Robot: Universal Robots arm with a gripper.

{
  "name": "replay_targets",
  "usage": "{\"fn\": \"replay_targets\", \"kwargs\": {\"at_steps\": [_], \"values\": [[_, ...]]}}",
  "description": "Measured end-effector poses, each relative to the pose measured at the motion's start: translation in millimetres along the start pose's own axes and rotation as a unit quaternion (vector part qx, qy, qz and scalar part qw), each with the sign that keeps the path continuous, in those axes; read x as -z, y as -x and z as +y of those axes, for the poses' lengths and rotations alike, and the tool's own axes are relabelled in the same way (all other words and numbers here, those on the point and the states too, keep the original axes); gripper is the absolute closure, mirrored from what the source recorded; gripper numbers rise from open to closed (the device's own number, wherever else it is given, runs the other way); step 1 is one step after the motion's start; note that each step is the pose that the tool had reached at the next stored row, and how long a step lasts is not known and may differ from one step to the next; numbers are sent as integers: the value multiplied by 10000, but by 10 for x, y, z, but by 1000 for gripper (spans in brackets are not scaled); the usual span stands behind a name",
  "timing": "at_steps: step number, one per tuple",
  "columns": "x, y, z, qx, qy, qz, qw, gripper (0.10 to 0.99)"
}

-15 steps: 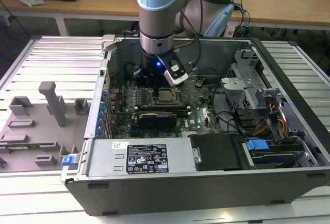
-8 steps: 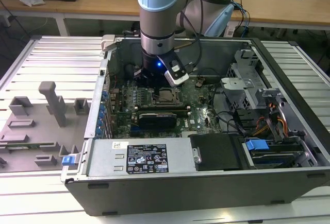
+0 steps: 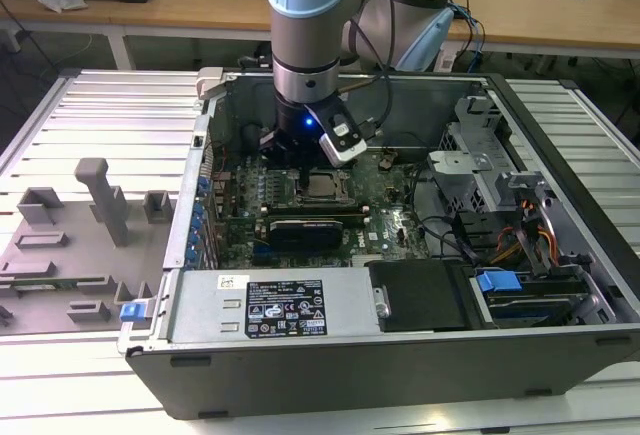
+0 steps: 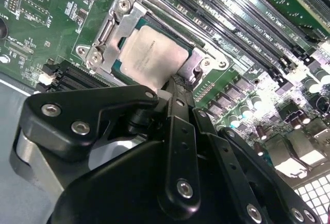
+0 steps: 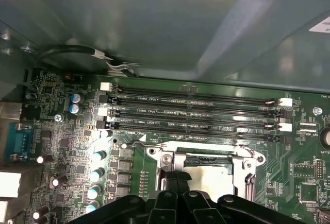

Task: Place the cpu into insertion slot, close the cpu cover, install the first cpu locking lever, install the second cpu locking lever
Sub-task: 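Close the cpu cover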

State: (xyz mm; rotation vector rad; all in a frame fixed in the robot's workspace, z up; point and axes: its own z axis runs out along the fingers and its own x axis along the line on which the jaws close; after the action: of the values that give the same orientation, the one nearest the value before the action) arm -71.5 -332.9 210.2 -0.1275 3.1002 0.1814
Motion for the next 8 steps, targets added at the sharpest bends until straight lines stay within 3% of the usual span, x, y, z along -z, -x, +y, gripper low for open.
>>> {"fn": "replay_targets", "kwargs": {"at_steps": [8], "values": [[-39,-12,-6,-1,2,1,10000,980]]}}
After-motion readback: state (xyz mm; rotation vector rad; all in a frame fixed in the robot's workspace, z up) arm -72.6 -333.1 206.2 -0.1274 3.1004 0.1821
